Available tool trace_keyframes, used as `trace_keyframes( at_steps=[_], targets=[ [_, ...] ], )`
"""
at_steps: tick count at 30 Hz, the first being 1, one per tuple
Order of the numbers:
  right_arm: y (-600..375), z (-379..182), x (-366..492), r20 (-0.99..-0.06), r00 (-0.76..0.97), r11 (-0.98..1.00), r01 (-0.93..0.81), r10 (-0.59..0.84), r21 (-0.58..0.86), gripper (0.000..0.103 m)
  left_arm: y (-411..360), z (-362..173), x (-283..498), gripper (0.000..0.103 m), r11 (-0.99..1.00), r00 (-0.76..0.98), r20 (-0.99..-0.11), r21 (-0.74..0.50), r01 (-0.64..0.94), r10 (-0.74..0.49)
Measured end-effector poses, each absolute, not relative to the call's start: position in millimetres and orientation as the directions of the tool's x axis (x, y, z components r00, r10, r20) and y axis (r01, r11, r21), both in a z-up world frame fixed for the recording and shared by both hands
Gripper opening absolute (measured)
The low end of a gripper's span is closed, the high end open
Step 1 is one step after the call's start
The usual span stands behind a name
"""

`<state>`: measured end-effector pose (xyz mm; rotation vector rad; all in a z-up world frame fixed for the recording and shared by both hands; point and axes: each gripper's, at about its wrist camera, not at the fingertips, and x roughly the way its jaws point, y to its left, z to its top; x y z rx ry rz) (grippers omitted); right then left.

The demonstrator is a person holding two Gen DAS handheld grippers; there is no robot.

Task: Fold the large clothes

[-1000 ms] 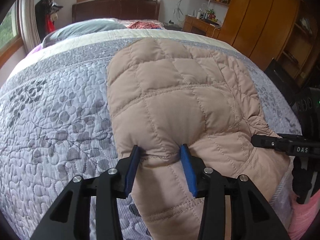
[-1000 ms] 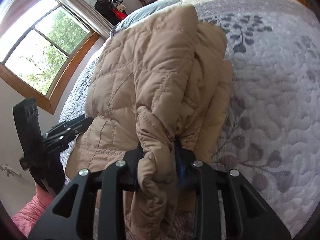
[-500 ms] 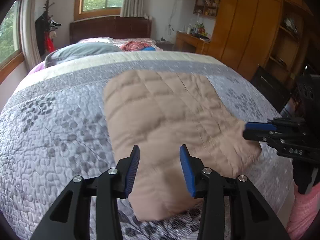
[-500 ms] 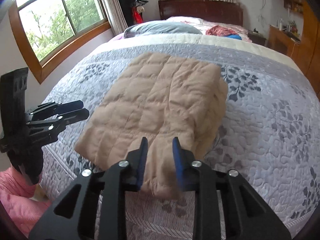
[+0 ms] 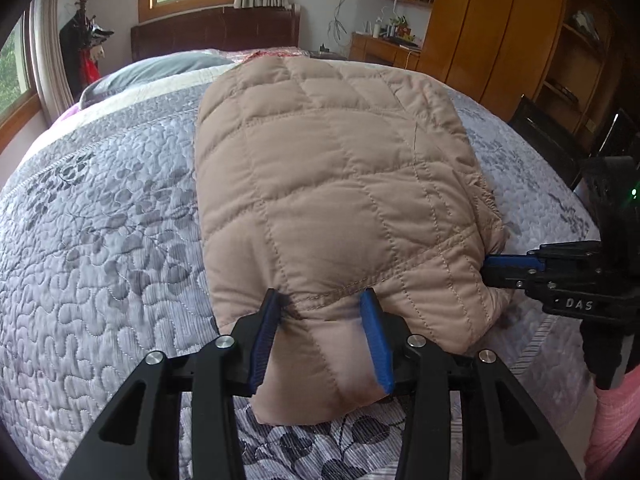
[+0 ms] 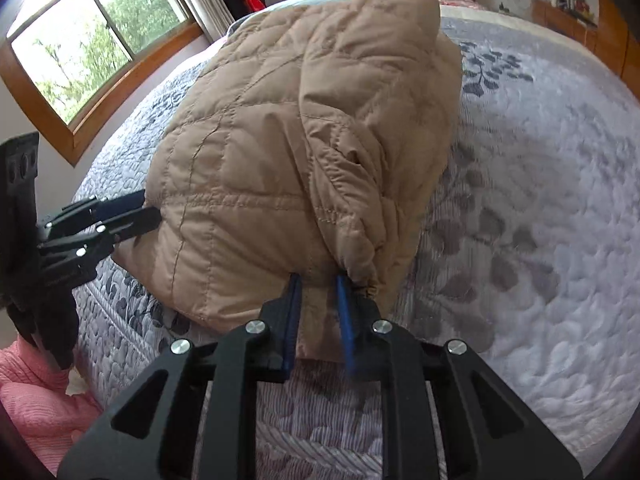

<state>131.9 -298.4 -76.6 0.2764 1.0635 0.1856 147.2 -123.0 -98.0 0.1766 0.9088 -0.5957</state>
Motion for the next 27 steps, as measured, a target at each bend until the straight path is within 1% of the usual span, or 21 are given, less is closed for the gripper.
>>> trace_keyframes(
  at_steps=[3, 4, 7, 10, 12, 15, 18, 20, 23, 27],
  targets=[
    [-297.5, -66.7, 133.1, -0.84, 0.467, 0.954, -0.025, 0.275, 0.298, 0.016, -122.2, -93.0, 149.0, 0.043, 0.829, 0.459, -0.79, -0.108, 0.549, -0.407],
    [-297.7, -58.4, 133.8, -0.84, 0.465, 0.953, -0.033, 0.28, 0.3, 0.019, -121.1, -88.6, 151.0, 0.043, 0.827, 0.449, -0.792, -0.121, 0.549, -0.414],
    [-297.5, -23.7, 135.8, -0.806, 0.511, 0.951, -0.084, 0.299, 0.299, 0.021, -114.4, -68.9, 160.6, 0.042, 0.821, 0.428, -0.779, -0.186, 0.54, -0.458],
    [-293.0, 7.8, 149.9, -0.785, 0.562, 0.964, -0.111, 0.26, 0.24, 0.021, -114.2, -47.7, 180.6, 0.042, 0.834, 0.459, -0.757, -0.199, 0.515, -0.465],
    [-290.5, 18.5, 172.8, -0.786, 0.575, 0.973, -0.105, 0.228, 0.206, 0.021, -119.5, -42.7, 196.3, 0.042, 0.842, 0.463, -0.758, -0.206, 0.498, -0.459],
    [-292.2, 15.4, 204.9, -0.802, 0.567, 0.981, -0.067, 0.189, 0.183, 0.021, -130.4, -45.5, 221.3, 0.042, 0.85, 0.442, -0.773, -0.227, 0.476, -0.454],
    [-300.5, 4.3, 225.4, -0.818, 0.556, 0.985, -0.015, 0.151, 0.172, 0.021, -139.9, -54.3, 238.6, 0.042, 0.87, 0.463, -0.786, -0.187, 0.456, -0.411],
    [-308.7, -10.9, 236.5, -0.832, 0.529, 0.979, 0.017, 0.164, 0.204, 0.021, -143.8, -63.5, 246.3, 0.042, 0.871, 0.45, -0.796, -0.187, 0.454, -0.405],
    [-316.8, -35.1, 244.2, -0.852, 0.491, 0.97, 0.054, 0.182, 0.238, 0.018, -147.5, -71.0, 247.0, 0.042, 0.867, 0.459, -0.796, -0.156, 0.473, -0.394],
    [-322.1, -54.0, 247.0, -0.844, 0.492, 0.957, 0.069, 0.214, 0.283, 0.017, -151.0, -78.2, 244.3, 0.042, 0.863, 0.469, -0.796, -0.128, 0.489, -0.383]
  ],
)
